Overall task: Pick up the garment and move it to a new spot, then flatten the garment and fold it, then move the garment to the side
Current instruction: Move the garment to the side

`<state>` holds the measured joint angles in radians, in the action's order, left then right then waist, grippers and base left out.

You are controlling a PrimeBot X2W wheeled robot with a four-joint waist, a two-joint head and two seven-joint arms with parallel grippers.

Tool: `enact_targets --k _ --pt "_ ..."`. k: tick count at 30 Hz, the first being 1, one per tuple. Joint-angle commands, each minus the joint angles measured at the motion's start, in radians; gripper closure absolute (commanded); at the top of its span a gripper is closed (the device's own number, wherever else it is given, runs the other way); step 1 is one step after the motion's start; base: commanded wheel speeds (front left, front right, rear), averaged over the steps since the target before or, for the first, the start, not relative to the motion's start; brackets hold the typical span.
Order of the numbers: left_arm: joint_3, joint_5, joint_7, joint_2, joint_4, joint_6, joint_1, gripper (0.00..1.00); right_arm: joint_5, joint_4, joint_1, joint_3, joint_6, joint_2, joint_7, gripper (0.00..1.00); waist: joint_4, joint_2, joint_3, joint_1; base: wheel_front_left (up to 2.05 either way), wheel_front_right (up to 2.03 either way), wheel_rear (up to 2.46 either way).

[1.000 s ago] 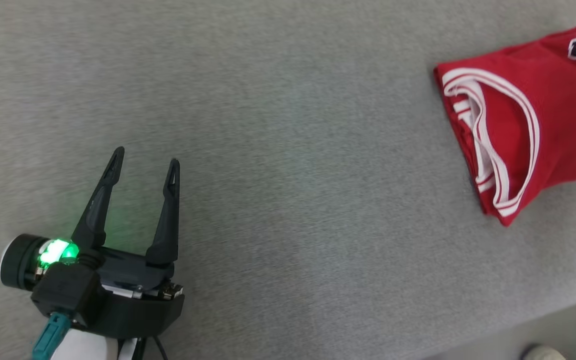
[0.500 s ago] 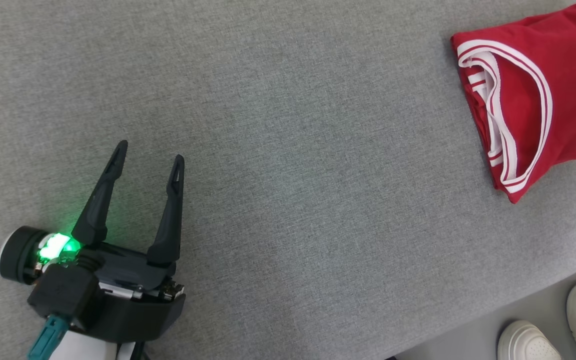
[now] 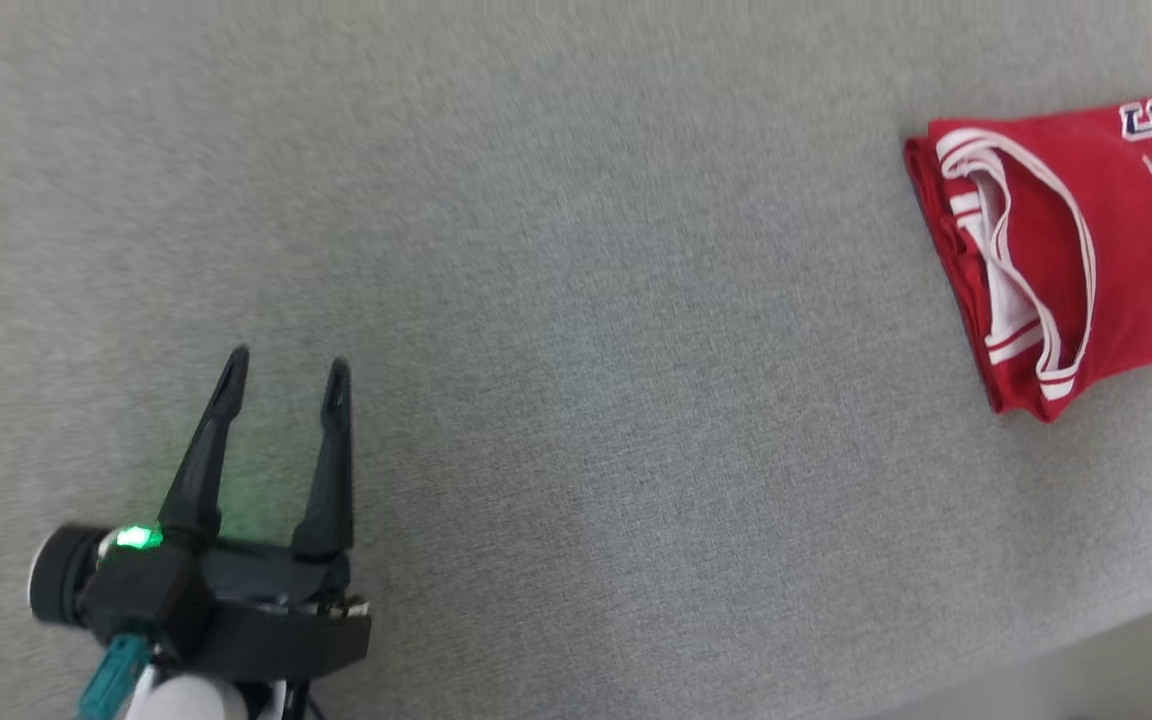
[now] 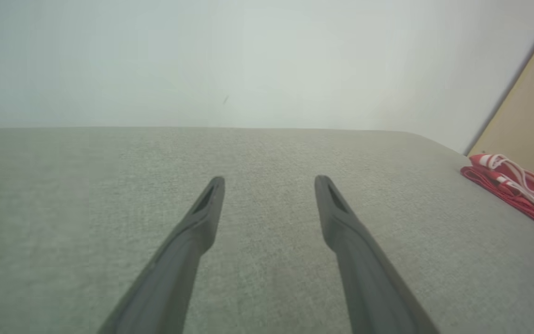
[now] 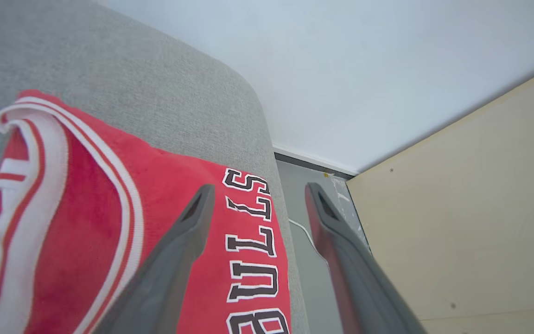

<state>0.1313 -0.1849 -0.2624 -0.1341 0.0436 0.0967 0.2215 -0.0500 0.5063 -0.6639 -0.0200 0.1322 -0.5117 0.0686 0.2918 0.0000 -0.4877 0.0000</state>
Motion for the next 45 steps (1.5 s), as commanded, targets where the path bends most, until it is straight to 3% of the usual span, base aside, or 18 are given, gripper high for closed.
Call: enact_targets --k 1,15,25,35,45 --pt "-0.006 -0.006 -0.002 0.005 -0.009 0.0 -0.025 0.0 0.001 -0.011 0.027 -0.004 -0.002 0.005 -0.009 0.0 -0.061 0.0 0.101 0.0 0.0 0.0 0.0" --pt "-0.104 -0.02 -0.003 0.05 -0.143 -0.029 -0.23 0.0 0.067 -0.377 0.451 -0.079 -0.002 0.197 -0.1 0.0 -0.203 0.0 0.395 0.0 0.0 0.0 0.0" --pt "-0.127 -0.005 -0.003 0.065 -0.187 -0.018 -0.301 0.0 0.115 -0.54 0.706 -0.062 -0.002 0.296 -0.157 0.0 -0.271 0.0 0.497 0.0 0.0 0.0 0.0" --pt "-0.139 0.019 -0.003 0.073 -0.246 0.008 -0.323 0.0 0.148 -0.458 0.786 -0.051 -0.002 0.359 -0.207 0.0 -0.293 0.0 0.535 0.0 0.0 0.0 0.0" --pt "-0.137 0.023 -0.003 0.078 -0.273 0.023 -0.319 0.0 0.137 -0.387 0.782 -0.034 -0.002 0.379 -0.252 0.0 -0.301 0.0 0.537 0.0 0.0 0.0 0.0"
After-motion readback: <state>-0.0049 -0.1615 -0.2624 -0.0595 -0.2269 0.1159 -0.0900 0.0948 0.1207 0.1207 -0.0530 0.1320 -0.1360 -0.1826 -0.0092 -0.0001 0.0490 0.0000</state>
